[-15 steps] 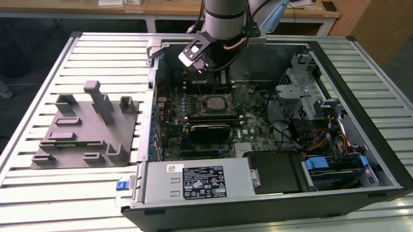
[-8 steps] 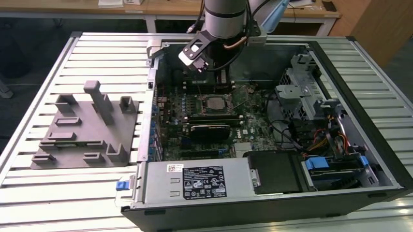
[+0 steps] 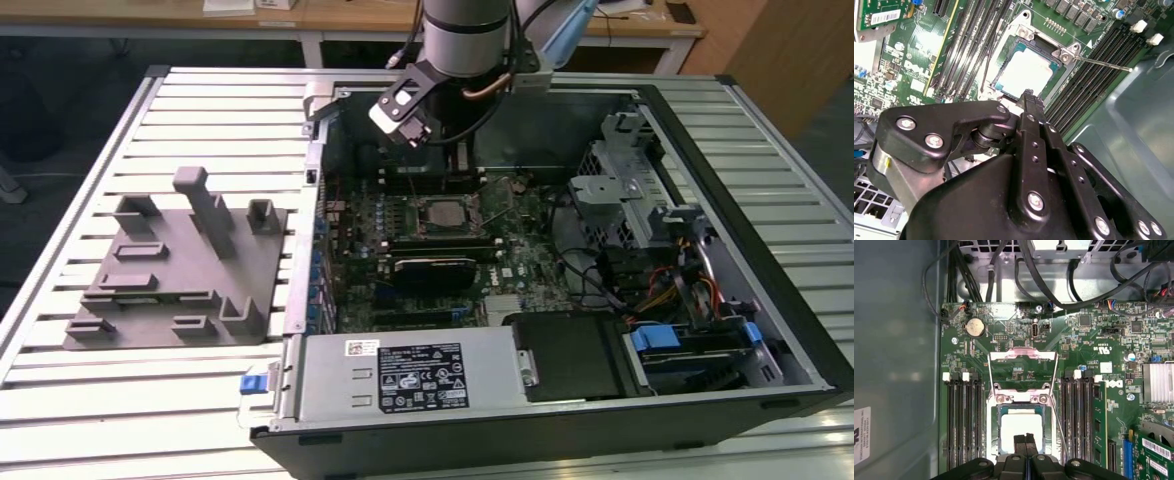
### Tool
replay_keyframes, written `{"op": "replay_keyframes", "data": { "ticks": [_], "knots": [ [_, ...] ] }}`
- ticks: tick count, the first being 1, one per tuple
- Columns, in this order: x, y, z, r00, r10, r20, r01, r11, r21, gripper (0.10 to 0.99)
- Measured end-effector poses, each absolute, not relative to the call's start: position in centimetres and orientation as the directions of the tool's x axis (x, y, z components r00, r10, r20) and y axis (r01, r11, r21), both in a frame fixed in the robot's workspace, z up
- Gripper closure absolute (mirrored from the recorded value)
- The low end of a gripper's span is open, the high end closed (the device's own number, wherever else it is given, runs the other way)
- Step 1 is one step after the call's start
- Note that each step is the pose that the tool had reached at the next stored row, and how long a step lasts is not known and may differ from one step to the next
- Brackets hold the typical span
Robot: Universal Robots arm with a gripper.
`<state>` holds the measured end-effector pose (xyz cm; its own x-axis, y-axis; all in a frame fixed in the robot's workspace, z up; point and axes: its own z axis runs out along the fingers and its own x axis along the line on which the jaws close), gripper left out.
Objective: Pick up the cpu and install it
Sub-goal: 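Close the cpu cover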
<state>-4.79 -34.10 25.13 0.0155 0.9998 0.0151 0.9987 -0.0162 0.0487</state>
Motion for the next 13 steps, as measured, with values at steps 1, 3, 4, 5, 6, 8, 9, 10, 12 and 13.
{"op": "replay_keyframes", "data": {
  "ticks": [1,3,4,5,6,8,9,10,12,13],
  "knots": [
    [-4.79,-34.10,25.22,0.015,1.000,0.015,0.999,-0.016,0.049,0.980],
    [-4.79,-34.10,25.43,0.016,1.000,0.015,0.999,-0.016,0.049,0.980],
    [-4.79,-34.10,25.52,0.016,1.000,0.015,0.999,-0.016,0.049,0.980],
    [-4.79,-34.10,25.58,0.016,1.000,0.015,0.999,-0.016,0.049,0.980],
    [-4.79,-34.10,25.58,0.015,1.000,0.015,0.999,-0.016,0.049,0.980],
    [-4.78,-34.10,25.58,0.015,1.000,0.015,0.999,-0.016,0.049,0.980],
    [-4.79,-34.10,25.59,0.015,1.000,0.015,0.999,-0.016,0.049,0.980],
    [-4.79,-34.10,25.60,0.015,1.000,0.015,0.999,-0.016,0.049,0.980],
    [-4.72,-34.10,25.60,0.015,1.000,0.015,0.999,-0.016,0.049,0.980],
    [-4.65,-34.10,25.60,0.015,1.000,0.015,0.999,-0.016,0.049,0.980]
  ]
}}
